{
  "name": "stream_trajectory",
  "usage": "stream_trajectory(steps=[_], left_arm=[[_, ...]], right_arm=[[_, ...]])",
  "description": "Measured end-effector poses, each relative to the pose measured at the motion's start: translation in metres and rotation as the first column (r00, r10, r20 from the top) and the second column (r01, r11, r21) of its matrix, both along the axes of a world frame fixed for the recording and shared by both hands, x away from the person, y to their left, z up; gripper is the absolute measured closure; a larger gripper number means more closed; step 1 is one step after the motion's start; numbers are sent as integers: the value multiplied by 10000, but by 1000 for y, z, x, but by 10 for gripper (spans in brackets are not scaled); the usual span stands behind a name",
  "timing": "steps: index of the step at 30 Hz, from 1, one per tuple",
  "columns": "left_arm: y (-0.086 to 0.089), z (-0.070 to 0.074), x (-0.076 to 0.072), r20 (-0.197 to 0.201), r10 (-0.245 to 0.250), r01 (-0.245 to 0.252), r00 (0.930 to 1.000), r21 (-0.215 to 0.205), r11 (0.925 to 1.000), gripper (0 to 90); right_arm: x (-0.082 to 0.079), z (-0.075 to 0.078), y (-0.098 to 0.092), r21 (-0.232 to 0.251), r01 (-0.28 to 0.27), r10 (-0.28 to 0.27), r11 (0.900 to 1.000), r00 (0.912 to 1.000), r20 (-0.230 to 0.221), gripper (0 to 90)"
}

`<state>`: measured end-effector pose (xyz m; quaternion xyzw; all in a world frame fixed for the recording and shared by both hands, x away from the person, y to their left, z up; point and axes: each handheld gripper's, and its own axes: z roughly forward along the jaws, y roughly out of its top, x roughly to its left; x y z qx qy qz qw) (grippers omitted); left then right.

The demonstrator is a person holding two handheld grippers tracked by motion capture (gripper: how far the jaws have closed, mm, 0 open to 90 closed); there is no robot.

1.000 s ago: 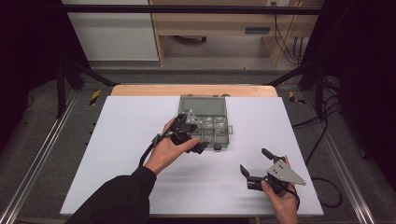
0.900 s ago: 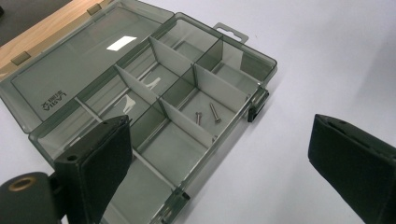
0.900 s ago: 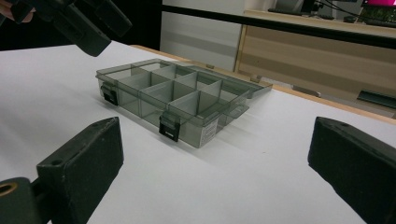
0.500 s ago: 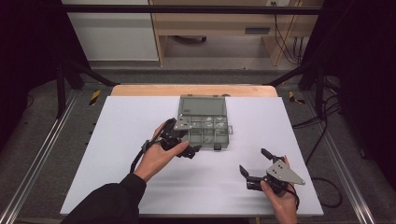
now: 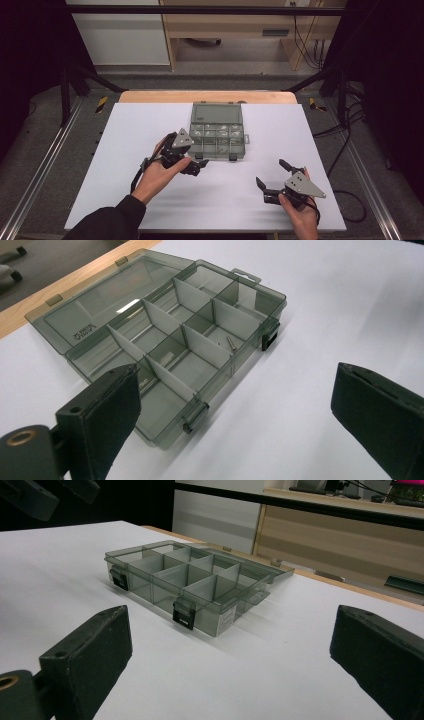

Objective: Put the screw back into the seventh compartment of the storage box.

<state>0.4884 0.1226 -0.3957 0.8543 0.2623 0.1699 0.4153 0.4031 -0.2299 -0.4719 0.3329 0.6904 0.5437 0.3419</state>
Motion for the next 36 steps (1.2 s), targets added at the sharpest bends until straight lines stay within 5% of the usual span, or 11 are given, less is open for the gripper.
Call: stream_trajectory(steps=[20, 36], left_arm=[[25, -8, -26, 521, -148, 187, 9985, -751, 9970, 49], [51, -15, -40, 844, 131, 5, 9963, -1588, 9873, 44]], right_arm=[[0, 0, 0, -17, 1, -1, 10000, 10000, -34, 33], [0, -1, 1, -56, 6, -6, 10000, 10000, -37, 33]])
